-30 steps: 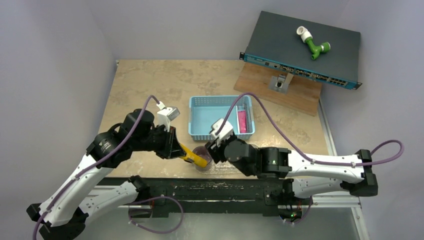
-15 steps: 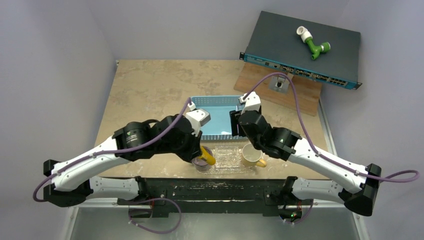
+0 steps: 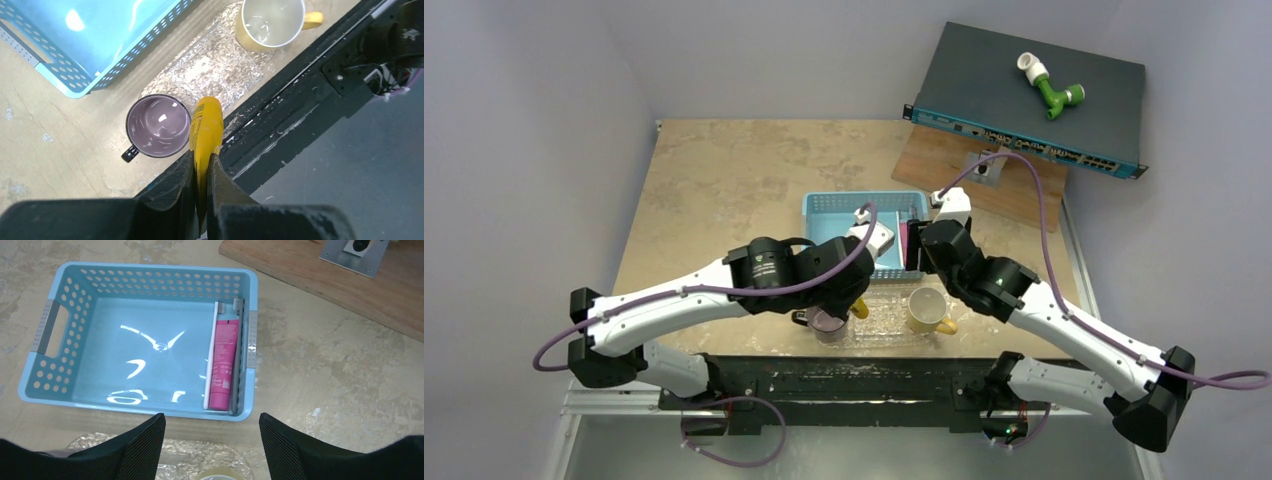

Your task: Prepare toiletry sets of a toothbrush and toothpaste on the tray

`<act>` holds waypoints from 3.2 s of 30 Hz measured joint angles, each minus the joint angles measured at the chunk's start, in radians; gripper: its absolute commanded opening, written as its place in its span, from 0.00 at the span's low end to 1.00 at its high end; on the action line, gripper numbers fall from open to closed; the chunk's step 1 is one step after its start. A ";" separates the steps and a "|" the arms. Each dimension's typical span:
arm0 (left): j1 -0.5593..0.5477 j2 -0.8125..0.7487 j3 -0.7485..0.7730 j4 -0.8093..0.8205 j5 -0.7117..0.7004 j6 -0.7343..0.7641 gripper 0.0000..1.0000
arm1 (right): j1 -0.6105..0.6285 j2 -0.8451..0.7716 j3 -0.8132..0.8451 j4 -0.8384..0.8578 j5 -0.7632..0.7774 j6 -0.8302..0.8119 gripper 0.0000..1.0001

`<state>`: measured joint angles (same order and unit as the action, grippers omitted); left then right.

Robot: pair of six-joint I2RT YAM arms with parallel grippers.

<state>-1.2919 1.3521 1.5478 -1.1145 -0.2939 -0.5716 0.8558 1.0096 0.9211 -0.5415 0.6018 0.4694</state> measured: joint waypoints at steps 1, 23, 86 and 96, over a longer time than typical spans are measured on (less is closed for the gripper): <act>0.000 0.016 0.001 0.000 -0.006 0.008 0.00 | -0.002 -0.008 -0.005 -0.001 -0.002 0.008 0.72; 0.000 0.218 0.046 0.060 -0.031 0.059 0.00 | -0.006 -0.113 -0.084 -0.026 -0.058 0.063 0.73; 0.074 0.295 -0.008 0.158 -0.008 0.097 0.00 | -0.006 -0.074 -0.114 -0.011 -0.098 0.071 0.74; 0.095 0.301 -0.029 0.184 -0.005 0.097 0.00 | -0.006 -0.074 -0.130 -0.011 -0.100 0.081 0.74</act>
<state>-1.1969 1.6527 1.5188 -0.9302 -0.2989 -0.4747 0.8501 0.9360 0.7906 -0.5526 0.5018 0.5503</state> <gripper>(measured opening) 0.061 0.740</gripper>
